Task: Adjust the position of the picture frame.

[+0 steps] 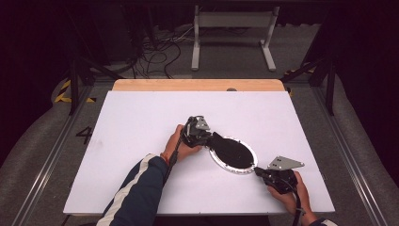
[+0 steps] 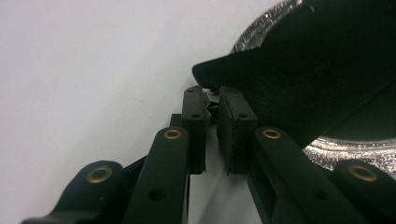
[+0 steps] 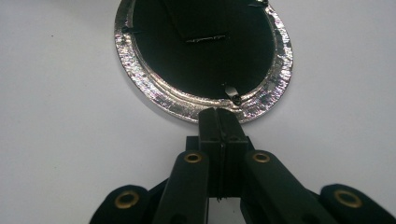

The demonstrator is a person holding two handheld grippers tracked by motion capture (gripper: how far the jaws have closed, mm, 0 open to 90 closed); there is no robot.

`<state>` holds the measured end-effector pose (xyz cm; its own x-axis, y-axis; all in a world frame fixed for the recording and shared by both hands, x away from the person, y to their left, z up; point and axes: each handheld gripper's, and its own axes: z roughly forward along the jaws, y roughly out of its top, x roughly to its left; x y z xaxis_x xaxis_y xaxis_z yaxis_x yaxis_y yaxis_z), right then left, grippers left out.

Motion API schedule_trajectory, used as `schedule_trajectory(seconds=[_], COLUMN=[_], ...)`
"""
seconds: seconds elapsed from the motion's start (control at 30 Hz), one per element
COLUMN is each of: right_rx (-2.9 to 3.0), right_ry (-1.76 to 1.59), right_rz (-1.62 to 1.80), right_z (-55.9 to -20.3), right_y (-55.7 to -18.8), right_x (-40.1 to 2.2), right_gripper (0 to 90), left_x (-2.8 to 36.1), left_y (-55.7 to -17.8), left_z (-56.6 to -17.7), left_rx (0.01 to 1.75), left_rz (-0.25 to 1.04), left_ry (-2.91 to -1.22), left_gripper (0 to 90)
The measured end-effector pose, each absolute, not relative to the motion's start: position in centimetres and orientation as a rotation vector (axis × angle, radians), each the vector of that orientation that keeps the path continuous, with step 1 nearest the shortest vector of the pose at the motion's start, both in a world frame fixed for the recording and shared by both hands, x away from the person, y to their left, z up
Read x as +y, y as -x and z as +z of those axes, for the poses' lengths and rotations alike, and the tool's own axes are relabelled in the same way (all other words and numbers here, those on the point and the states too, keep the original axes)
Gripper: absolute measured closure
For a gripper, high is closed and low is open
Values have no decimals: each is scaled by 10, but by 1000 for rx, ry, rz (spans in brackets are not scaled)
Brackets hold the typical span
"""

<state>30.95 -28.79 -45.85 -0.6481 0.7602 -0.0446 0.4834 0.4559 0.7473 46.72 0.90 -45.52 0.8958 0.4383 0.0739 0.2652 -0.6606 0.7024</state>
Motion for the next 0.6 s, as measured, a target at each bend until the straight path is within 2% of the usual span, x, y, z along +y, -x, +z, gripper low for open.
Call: schedule_trajectory(seconds=[0.13,0.33,0.6], right_rx=[2333,2331,2333], right_ry=[-1058,-1069,-1078], right_rz=[1021,1025,1033], right_z=[-459,-459,-459], right_y=[-310,-313,-315], right_x=[-287,-286,-287], right_gripper=[900,900,900], left_x=[11,13,23], left_y=[-468,-470,-470], left_z=[-456,-456,-455], left_rx=[523,507,490], left_rz=[322,274,128], left_ry=[-2338,-2344,-2351], left_gripper=[824,839,864])
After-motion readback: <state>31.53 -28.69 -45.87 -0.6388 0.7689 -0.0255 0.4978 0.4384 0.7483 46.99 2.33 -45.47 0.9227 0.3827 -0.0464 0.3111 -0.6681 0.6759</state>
